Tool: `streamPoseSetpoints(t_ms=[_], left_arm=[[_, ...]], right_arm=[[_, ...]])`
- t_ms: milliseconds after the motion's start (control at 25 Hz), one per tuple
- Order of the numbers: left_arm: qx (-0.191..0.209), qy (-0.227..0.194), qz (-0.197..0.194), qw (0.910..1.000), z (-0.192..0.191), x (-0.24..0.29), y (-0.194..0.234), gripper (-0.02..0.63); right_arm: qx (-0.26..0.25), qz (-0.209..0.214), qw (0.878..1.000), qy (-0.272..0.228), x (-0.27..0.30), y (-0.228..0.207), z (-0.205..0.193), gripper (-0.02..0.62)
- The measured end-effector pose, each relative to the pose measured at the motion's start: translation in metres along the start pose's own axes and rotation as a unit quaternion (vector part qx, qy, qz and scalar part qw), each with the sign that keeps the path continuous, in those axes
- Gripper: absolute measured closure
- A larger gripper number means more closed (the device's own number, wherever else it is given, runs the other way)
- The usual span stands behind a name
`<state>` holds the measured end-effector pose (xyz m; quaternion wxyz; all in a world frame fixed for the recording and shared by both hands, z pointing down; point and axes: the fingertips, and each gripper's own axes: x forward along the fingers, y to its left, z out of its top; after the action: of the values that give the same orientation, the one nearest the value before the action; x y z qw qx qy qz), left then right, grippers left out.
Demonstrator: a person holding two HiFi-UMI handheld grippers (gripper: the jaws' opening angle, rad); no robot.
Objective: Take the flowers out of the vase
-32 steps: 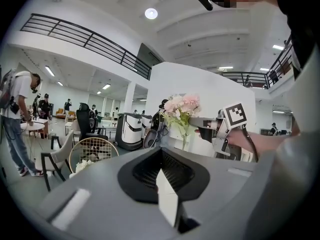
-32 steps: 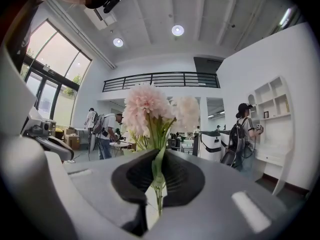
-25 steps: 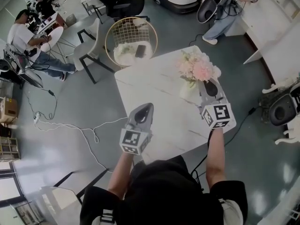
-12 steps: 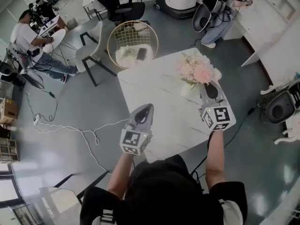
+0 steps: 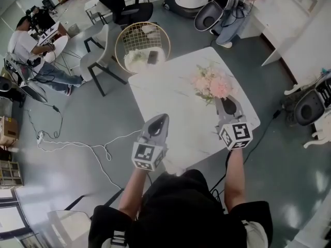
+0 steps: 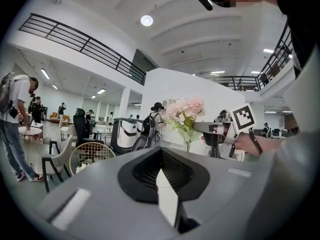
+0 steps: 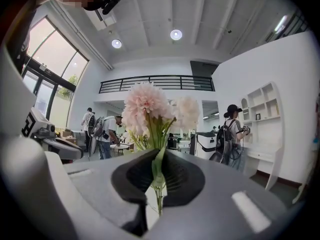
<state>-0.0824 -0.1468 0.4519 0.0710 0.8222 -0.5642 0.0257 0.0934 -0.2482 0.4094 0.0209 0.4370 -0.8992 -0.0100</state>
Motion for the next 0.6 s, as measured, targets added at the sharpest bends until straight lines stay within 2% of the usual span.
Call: streamPoseSetpoints(t_ms=[600], left_arm=[[0.006,-0.011,-0.039,0.9992,-0.002,-0.056,-0.015,0.598]], right_arm=[[0.008,-0.047,0.999,0.019,-0.076,0.051,-0.016,0.581]])
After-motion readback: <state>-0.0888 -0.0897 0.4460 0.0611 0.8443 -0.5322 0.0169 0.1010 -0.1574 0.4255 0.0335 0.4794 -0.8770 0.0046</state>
